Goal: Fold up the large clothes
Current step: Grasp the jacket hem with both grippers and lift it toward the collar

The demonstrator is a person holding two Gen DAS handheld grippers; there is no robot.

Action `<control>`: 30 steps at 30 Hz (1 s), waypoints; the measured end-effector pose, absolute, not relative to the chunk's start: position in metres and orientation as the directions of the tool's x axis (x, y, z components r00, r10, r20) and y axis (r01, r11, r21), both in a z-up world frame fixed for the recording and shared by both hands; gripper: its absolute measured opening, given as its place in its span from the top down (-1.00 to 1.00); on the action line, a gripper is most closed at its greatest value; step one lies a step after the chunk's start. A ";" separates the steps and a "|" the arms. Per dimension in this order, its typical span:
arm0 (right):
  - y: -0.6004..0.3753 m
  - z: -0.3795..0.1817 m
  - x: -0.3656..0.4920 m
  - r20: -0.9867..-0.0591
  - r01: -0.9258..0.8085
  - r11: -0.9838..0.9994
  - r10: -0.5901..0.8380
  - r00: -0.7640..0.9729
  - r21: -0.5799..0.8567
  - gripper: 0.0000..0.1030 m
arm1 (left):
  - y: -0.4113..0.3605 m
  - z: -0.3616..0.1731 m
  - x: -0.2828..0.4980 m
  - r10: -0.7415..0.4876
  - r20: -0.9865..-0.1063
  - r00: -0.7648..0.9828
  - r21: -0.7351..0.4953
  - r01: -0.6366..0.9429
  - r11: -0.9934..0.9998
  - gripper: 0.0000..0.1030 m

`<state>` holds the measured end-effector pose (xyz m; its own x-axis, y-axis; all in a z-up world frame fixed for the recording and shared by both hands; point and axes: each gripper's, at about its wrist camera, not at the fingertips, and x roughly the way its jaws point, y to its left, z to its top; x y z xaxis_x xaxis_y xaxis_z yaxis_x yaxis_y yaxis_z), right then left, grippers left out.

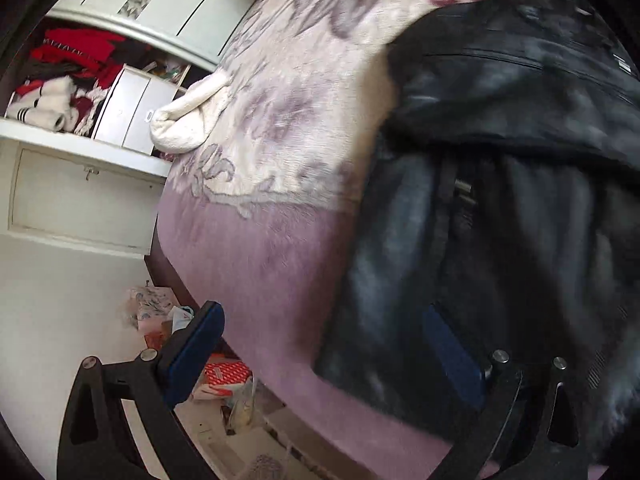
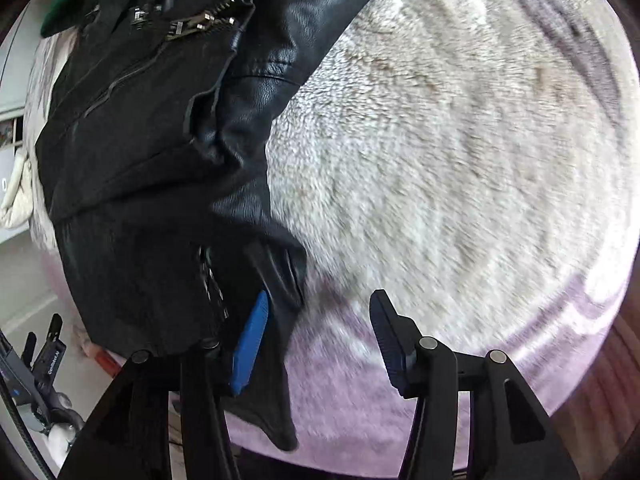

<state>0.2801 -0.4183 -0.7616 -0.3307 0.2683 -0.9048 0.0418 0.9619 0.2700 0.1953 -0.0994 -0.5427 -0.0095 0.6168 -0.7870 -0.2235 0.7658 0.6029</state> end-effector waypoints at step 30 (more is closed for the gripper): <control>-0.532 -0.714 0.318 -0.956 0.185 0.976 0.161 -0.245 0.117 -0.12 | -0.409 -0.669 0.147 0.609 -0.787 0.103 0.605 0.330 0.725 -1.00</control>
